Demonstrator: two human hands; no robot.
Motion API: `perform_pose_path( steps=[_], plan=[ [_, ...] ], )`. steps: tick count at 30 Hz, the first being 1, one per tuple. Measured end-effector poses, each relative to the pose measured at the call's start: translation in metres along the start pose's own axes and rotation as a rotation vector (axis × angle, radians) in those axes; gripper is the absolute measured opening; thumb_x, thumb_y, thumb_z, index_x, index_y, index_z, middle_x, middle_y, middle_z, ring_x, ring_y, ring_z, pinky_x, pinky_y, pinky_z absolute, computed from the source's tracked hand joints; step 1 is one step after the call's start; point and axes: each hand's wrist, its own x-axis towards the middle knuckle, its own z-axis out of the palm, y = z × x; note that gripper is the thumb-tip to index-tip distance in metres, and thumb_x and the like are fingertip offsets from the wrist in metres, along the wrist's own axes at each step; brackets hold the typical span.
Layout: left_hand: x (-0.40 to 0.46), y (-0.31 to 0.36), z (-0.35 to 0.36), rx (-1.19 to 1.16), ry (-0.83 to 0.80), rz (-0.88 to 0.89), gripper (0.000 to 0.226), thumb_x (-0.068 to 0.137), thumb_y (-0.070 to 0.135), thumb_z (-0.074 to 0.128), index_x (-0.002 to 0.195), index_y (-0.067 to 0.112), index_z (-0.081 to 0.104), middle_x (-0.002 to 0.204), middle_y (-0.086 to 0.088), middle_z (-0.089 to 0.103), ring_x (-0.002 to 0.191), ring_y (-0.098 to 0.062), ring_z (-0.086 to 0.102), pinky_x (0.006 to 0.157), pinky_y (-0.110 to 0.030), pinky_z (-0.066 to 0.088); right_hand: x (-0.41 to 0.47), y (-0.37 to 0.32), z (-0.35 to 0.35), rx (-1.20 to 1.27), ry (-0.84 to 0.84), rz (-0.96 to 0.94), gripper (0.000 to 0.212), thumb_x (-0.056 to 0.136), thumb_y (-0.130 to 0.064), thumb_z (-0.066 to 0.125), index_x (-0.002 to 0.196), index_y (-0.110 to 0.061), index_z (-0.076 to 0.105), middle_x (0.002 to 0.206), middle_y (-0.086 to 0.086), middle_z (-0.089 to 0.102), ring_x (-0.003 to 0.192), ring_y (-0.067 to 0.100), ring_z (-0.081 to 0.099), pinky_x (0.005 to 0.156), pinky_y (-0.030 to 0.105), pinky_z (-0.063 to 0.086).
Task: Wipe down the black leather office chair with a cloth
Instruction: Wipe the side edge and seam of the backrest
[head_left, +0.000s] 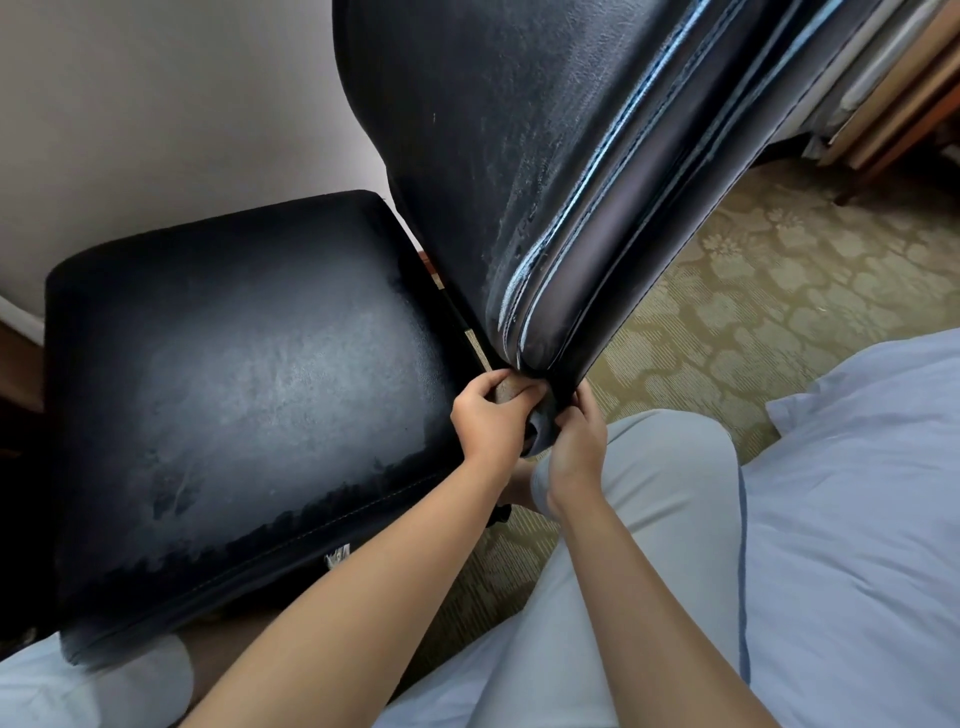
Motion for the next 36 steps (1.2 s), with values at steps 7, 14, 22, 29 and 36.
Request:
perform_pose_path(
  steps=[7,14,22,29,36],
  plan=[
    [0.002,0.001,0.009,-0.067,0.049,-0.119,0.028,0.064,0.010,0.085,0.086,0.014,0.069,0.085,-0.005,0.073,0.086,-0.021,0.070,0.081,-0.039,0.058,0.002,0.002,0.003,0.045,0.018,0.030,0.060,0.078,0.011,0.026,0.117,-0.018,0.062,0.084,0.000,0.064,0.061,0.005,0.054,0.052,0.018,0.040],
    [0.011,0.004,0.007,0.031,-0.004,-0.097,0.034,0.064,0.008,0.086,0.093,0.007,0.070,0.088,-0.007,0.072,0.084,-0.018,0.069,0.077,-0.031,0.057,0.004,0.003,0.006,0.024,0.048,0.015,0.061,0.080,0.012,0.029,0.123,-0.019,0.058,0.115,0.000,0.066,0.103,0.009,0.062,0.082,0.021,0.048],
    [0.026,0.001,0.004,0.260,-0.007,-0.028,0.027,0.064,0.007,0.085,0.084,0.012,0.067,0.086,-0.005,0.070,0.084,-0.017,0.066,0.074,-0.024,0.052,0.009,-0.001,0.005,0.096,0.036,0.023,0.052,0.088,0.012,0.031,0.126,-0.013,0.055,0.118,0.003,0.064,0.099,0.004,0.062,0.079,0.015,0.049],
    [0.025,-0.004,0.009,0.510,-0.010,0.056,0.023,0.071,0.015,0.078,0.081,0.021,0.058,0.087,0.003,0.065,0.083,-0.017,0.061,0.072,-0.028,0.049,0.014,0.001,0.002,0.094,0.071,0.058,0.043,0.092,0.006,0.038,0.127,-0.013,0.055,0.120,-0.003,0.064,0.101,-0.002,0.062,0.090,0.019,0.049],
    [0.009,-0.002,-0.016,0.606,-0.038,0.009,0.022,0.073,0.016,0.078,0.081,0.019,0.057,0.081,0.006,0.058,0.079,-0.013,0.056,0.061,-0.022,0.039,0.016,0.012,0.007,-0.078,0.117,0.254,0.048,0.094,-0.004,0.038,0.137,-0.027,0.042,0.128,-0.005,0.053,0.099,0.007,0.054,0.081,0.023,0.043]
  ],
)
